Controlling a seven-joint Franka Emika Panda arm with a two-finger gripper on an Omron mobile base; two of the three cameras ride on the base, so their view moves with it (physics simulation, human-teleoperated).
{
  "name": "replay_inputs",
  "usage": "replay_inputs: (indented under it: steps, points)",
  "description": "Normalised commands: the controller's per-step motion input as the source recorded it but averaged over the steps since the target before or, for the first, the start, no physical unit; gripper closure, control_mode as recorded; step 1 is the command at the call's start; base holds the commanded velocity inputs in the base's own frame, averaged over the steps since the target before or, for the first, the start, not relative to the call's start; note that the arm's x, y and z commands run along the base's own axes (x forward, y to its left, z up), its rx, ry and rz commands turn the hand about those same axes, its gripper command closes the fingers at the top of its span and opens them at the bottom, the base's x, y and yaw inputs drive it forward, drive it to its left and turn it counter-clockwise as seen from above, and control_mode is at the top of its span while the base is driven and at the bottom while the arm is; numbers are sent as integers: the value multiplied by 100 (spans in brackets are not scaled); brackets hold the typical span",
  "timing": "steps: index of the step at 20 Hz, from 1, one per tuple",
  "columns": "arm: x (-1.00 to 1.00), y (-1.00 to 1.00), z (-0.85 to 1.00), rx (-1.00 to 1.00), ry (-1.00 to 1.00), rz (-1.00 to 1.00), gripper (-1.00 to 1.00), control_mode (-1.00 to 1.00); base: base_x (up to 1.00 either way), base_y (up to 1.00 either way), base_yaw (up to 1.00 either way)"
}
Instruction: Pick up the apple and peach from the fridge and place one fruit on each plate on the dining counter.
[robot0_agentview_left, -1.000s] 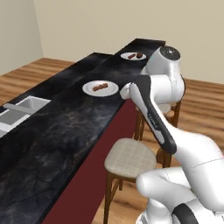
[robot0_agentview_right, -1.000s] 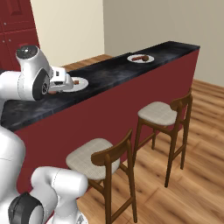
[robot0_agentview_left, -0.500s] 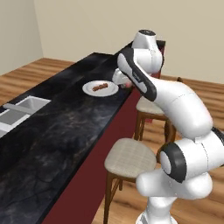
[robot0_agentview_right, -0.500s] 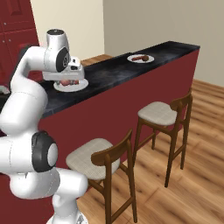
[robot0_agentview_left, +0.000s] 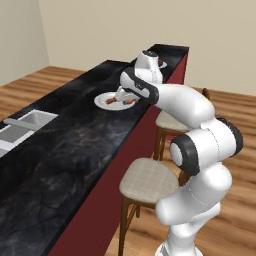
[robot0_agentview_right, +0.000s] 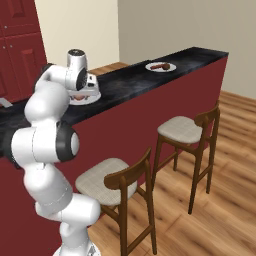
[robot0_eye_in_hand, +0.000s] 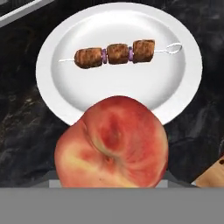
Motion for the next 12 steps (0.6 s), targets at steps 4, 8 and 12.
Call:
replay_inputs:
  steps: [4,8,12]
  points:
    - [84,22,-8,1,-1,28,100,-100,0,0,0]
    - [13,0,0,0,7,10,100,-100,0,0,0]
    - [4,1,-18,-2,8,3,100,-100,0,0,0]
